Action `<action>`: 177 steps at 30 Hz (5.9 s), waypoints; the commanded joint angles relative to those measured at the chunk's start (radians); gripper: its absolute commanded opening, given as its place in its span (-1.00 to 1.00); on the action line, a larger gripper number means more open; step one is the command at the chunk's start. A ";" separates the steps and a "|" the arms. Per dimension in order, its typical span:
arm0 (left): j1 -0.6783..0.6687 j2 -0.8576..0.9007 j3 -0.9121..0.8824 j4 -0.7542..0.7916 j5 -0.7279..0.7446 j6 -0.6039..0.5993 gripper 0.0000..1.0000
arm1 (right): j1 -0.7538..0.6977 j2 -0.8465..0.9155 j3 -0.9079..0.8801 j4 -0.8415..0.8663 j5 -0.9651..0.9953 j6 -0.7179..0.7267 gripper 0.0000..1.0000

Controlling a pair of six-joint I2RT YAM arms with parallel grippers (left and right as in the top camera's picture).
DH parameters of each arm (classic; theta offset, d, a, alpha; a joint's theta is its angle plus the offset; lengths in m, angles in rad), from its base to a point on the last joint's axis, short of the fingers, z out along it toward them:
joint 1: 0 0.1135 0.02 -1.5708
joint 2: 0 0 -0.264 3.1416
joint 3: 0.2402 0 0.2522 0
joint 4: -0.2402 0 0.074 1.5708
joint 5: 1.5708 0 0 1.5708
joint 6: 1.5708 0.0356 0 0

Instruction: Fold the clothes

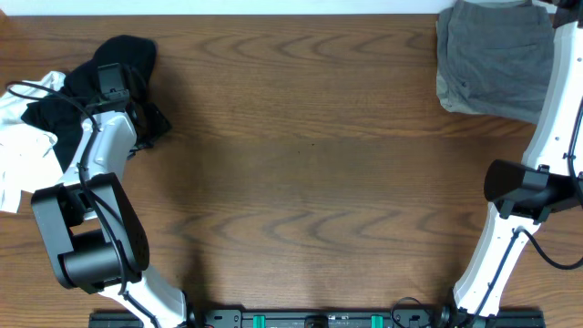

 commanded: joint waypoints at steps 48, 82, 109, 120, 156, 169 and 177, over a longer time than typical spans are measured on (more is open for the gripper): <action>-0.003 0.006 -0.011 0.005 -0.001 0.005 0.46 | -0.143 0.054 -0.483 0.570 -0.230 -0.376 -0.92; -0.003 0.006 -0.011 0.008 -0.001 0.006 0.46 | -0.143 0.038 -0.510 -0.534 -0.354 -0.220 0.40; -0.003 0.006 -0.011 0.010 -0.001 0.005 0.46 | -0.396 0.050 -0.551 -0.301 -0.605 -0.553 0.36; -0.003 0.006 -0.011 -0.002 -0.001 0.005 0.46 | -0.418 0.129 -0.551 -0.134 -0.619 -0.586 0.16; -0.003 0.006 -0.011 0.010 -0.001 0.005 0.46 | -0.454 0.195 -0.550 -0.348 -0.345 -0.361 -0.78; -0.003 0.006 -0.011 0.010 -0.001 0.005 0.46 | -0.436 0.090 -0.439 -0.269 -0.427 -0.473 -0.03; -0.003 0.006 -0.011 0.014 -0.001 0.006 0.46 | -0.315 0.047 -0.436 -0.128 -0.462 -0.647 0.04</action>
